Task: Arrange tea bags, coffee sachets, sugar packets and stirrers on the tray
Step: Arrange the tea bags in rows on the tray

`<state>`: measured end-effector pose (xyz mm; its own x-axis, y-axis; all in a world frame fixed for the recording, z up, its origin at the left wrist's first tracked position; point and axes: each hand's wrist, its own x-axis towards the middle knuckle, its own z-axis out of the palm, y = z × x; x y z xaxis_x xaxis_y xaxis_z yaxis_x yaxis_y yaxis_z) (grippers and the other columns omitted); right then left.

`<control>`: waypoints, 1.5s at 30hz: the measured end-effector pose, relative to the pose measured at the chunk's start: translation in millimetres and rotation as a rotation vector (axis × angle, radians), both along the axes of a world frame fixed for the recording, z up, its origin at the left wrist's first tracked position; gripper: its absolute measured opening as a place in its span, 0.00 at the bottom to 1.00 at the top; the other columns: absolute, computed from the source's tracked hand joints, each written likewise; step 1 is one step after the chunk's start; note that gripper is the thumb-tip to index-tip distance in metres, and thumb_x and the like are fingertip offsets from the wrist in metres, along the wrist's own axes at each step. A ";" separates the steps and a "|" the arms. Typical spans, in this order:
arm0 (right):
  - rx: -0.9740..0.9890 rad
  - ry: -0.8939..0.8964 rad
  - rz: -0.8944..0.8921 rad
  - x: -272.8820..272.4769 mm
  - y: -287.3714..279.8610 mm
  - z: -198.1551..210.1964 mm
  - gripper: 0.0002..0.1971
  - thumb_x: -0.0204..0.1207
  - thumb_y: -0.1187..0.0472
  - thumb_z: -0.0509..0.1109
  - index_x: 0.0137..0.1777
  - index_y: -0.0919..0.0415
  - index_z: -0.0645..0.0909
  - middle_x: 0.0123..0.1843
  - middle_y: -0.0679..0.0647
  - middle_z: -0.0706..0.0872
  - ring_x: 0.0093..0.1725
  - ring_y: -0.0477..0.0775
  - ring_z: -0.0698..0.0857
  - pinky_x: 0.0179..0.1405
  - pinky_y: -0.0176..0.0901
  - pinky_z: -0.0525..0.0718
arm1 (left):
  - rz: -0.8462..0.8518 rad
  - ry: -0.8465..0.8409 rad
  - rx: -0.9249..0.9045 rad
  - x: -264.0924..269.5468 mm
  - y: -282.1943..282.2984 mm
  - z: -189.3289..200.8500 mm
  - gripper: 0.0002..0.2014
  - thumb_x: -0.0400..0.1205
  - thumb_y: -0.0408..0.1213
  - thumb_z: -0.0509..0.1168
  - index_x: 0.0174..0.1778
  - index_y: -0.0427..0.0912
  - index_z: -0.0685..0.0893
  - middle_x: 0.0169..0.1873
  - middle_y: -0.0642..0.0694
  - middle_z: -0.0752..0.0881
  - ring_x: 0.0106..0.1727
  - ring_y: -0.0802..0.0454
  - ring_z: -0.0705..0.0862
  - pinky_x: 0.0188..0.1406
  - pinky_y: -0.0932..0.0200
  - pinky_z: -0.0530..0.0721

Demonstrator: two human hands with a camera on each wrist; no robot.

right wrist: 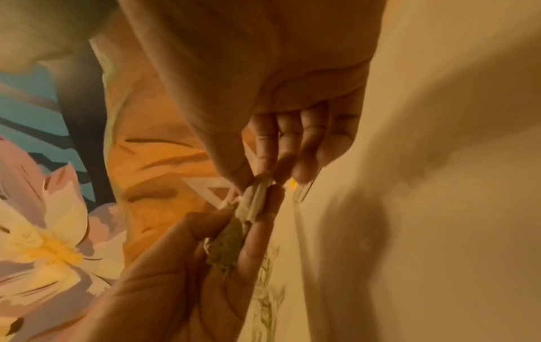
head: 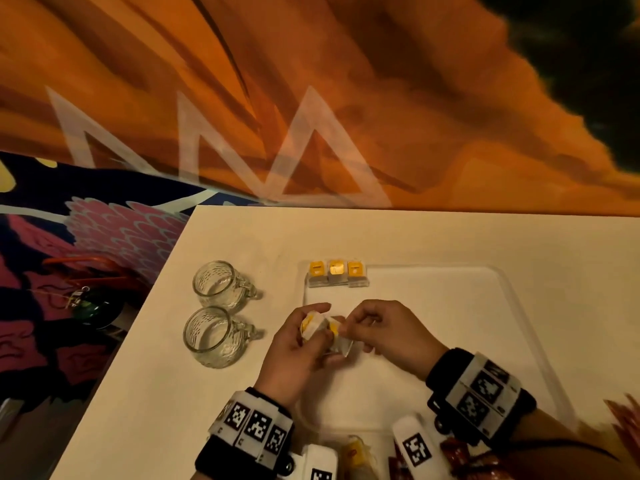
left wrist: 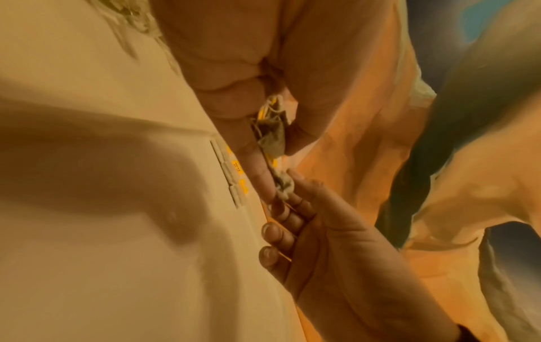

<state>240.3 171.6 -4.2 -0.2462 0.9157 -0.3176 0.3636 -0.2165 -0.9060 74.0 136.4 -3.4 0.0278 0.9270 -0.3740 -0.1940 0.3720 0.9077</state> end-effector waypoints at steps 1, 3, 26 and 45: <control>-0.002 0.002 -0.021 0.8 -2.9 0.2 0.08 0.70 0.54 0.79 0.39 0.58 0.87 0.31 0.50 0.84 0.28 0.46 0.82 0.30 0.36 0.77 | -0.009 -0.026 -0.002 -0.2 -1.6 1.9 0.17 0.81 0.19 0.60 0.61 0.41 0.81 0.51 0.33 0.88 0.42 0.45 0.89 0.41 0.53 0.90; -0.014 0.003 -0.025 2.7 -8.1 3.7 0.06 0.70 0.55 0.79 0.39 0.56 0.87 0.33 0.51 0.85 0.29 0.46 0.82 0.29 0.35 0.77 | -0.035 -0.064 -0.002 -1.8 -5.3 5.8 0.18 0.81 0.19 0.59 0.62 0.42 0.81 0.52 0.36 0.89 0.44 0.44 0.89 0.45 0.50 0.91; 0.135 0.172 -0.155 12.6 -38.8 14.3 0.06 0.70 0.58 0.79 0.44 0.53 0.86 0.37 0.48 0.86 0.30 0.47 0.76 0.33 0.36 0.76 | -0.074 0.223 0.144 -4.4 -11.7 4.2 0.03 0.80 0.33 0.69 0.40 0.42 0.85 0.23 0.44 0.79 0.18 0.50 0.73 0.19 0.60 0.78; 0.090 -0.314 0.129 -36.3 47.9 -21.8 0.04 0.72 0.55 0.77 0.41 0.53 0.89 0.34 0.45 0.83 0.36 0.42 0.79 0.35 0.33 0.73 | 0.198 0.016 -0.031 -41.2 -1.5 -18.1 0.10 0.84 0.32 0.53 0.46 0.30 0.76 0.31 0.34 0.81 0.23 0.46 0.74 0.23 0.54 0.75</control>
